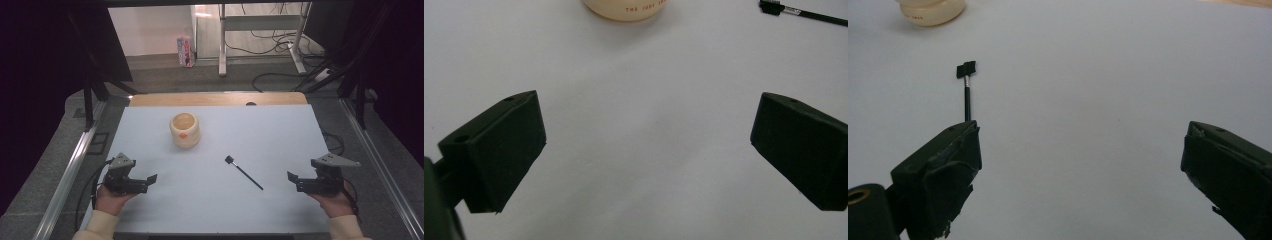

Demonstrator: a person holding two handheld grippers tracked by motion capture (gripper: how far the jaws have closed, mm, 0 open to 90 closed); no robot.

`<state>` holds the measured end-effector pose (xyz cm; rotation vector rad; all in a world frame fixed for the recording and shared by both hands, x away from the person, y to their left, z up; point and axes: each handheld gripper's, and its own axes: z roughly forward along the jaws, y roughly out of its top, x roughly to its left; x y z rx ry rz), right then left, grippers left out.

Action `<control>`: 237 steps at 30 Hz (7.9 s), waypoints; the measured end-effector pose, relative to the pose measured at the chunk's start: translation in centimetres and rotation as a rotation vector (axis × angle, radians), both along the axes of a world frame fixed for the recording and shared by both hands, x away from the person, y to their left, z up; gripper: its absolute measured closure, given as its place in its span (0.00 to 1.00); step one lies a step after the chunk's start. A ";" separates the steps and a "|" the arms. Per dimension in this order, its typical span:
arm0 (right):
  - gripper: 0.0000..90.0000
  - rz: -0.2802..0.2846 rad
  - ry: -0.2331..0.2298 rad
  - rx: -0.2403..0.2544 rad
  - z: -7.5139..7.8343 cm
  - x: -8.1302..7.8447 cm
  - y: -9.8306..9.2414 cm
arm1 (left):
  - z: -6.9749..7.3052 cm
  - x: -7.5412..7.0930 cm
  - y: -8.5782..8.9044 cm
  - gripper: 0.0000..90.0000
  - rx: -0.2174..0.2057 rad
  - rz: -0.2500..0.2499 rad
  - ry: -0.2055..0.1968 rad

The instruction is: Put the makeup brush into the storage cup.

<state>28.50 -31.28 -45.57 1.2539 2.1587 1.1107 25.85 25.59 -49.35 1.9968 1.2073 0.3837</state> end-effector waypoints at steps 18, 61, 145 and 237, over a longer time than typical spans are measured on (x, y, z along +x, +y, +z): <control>0.03 -0.011 0.016 -0.012 0.1 0.0 0.2 | -0.1 0.0 -0.1 0.02 0.008 0.005 0.005; 0.00 0.057 0.038 -0.038 5.4 1.7 6.1 | -0.3 0.3 -0.2 0.02 0.043 -0.003 0.017; 0.26 0.240 0.463 -0.394 -1.3 9.1 18.9 | -0.6 0.4 -0.2 0.02 0.046 -0.009 0.045; 0.94 0.283 0.498 -0.414 0.7 10.1 18.9 | -0.8 0.5 -0.2 0.03 0.063 -0.006 0.055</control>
